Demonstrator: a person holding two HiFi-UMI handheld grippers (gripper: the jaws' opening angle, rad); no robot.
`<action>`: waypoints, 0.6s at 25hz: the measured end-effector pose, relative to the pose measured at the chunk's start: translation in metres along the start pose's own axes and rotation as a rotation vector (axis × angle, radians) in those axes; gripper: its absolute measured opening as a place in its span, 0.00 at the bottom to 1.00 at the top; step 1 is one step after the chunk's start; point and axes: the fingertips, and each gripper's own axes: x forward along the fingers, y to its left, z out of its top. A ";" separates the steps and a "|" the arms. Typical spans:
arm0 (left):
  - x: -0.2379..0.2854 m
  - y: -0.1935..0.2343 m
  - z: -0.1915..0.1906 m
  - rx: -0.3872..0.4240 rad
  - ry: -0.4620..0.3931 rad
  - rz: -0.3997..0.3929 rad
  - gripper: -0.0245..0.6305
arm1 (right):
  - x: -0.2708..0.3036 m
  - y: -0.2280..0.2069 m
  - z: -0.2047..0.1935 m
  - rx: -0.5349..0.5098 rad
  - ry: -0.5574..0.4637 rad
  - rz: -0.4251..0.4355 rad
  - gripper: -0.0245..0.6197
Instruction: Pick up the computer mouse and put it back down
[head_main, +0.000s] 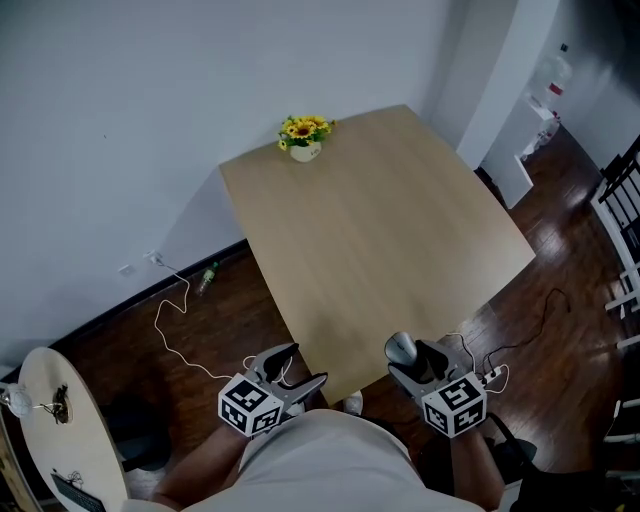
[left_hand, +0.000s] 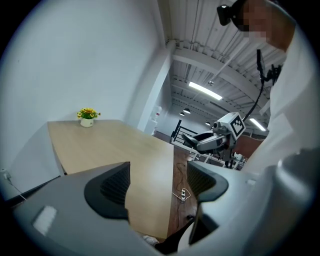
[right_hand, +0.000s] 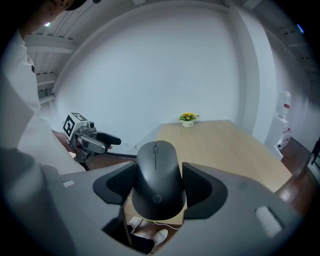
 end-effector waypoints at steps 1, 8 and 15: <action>-0.001 0.000 -0.001 0.002 0.001 0.003 0.55 | -0.001 0.000 -0.001 0.003 0.000 -0.003 0.50; -0.011 0.000 -0.010 -0.029 -0.010 0.034 0.55 | 0.017 -0.016 -0.015 0.018 0.031 -0.010 0.50; -0.030 0.006 -0.019 -0.066 -0.027 0.144 0.55 | 0.107 -0.086 -0.039 -0.038 0.086 -0.089 0.50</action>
